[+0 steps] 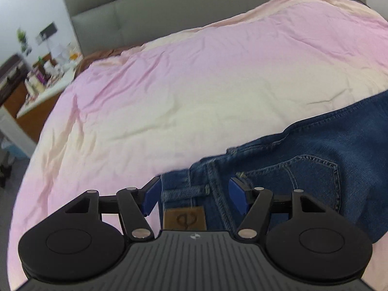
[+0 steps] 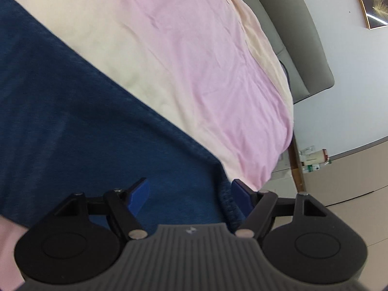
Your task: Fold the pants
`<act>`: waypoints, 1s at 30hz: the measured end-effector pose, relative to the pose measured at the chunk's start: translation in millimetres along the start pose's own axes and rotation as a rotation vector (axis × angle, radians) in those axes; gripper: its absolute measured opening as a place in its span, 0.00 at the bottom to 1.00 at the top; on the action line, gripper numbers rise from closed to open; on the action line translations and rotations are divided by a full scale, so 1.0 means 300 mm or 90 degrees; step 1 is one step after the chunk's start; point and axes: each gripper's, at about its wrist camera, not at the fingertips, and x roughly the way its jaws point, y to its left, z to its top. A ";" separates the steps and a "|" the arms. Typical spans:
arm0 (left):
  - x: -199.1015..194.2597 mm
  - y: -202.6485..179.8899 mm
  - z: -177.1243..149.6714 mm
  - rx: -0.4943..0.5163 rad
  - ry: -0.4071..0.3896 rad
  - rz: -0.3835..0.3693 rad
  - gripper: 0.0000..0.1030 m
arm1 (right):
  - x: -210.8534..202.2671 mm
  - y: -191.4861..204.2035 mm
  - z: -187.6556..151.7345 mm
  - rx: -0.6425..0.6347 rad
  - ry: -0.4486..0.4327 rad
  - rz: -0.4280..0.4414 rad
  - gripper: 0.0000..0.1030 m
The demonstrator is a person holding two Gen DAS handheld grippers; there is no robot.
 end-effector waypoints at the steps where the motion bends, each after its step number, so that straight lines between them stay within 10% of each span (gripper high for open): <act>1: -0.008 0.042 -0.033 -0.034 0.003 -0.013 0.73 | -0.041 0.028 -0.009 0.003 -0.006 0.019 0.68; 12: 0.032 0.282 -0.440 -0.418 0.028 -0.120 0.83 | -0.374 0.328 -0.030 0.032 -0.053 0.187 0.68; 20: 0.180 0.323 -0.543 -0.604 0.024 -0.202 0.79 | -0.442 0.455 -0.031 -0.036 -0.065 0.184 0.68; 22: 0.190 0.318 -0.537 -0.603 0.021 -0.190 0.63 | -0.446 0.463 -0.036 -0.038 -0.060 0.183 0.68; 25: 0.120 0.280 -0.477 -0.550 -0.025 -0.135 0.13 | -0.438 0.466 -0.039 -0.035 -0.049 0.183 0.68; 30: -0.095 0.253 -0.285 -0.377 -0.127 -0.032 0.13 | -0.434 0.472 -0.038 -0.045 -0.047 0.187 0.68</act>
